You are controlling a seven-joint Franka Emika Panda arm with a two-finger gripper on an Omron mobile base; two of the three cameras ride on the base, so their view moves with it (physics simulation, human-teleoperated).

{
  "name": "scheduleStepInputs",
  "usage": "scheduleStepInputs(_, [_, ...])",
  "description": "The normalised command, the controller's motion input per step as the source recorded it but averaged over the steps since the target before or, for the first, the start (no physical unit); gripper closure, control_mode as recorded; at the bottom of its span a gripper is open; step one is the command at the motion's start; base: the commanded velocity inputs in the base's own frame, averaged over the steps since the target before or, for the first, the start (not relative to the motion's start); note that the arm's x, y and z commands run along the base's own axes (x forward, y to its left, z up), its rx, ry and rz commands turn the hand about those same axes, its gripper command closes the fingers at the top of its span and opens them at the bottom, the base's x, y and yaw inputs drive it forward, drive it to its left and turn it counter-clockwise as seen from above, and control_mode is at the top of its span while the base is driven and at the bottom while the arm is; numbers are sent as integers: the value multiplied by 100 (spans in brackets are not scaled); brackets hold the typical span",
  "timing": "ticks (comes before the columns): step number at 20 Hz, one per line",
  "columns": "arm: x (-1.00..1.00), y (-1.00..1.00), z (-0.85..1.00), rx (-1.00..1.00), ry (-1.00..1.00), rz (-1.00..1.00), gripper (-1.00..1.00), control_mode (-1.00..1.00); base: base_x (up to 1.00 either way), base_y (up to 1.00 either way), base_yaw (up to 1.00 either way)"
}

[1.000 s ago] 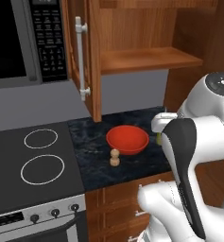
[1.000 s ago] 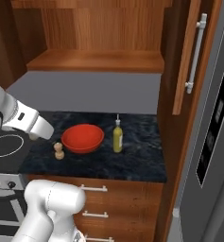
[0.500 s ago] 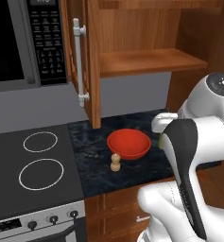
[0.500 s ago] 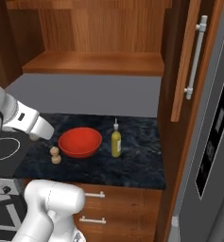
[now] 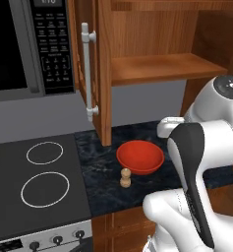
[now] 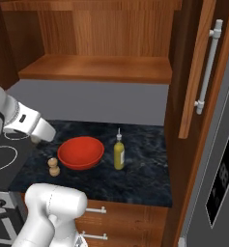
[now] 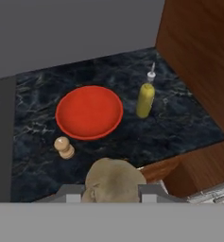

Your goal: Retrieve the bottle and the shaker from the cabinet and place them next to the mixing bowl on the counter. Then add garlic from the fridge to the mixing bowl.

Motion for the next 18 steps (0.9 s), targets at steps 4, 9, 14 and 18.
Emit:
scheduleStepInputs(4, [44, -10, 0, 0, 0, 12, 100, -100, 0, 0, 0])
scheduleStepInputs(9, [53, -7, -8, 0, 5, 12, 100, -100, 0, 0, 0])
scheduleStepInputs(14, [58, 0, -49, -1, 17, 4, 100, -100, 0, 0, 0])
scheduleStepInputs(18, [55, 0, -66, -1, 18, 2, 100, -100, 0, 0, 0])
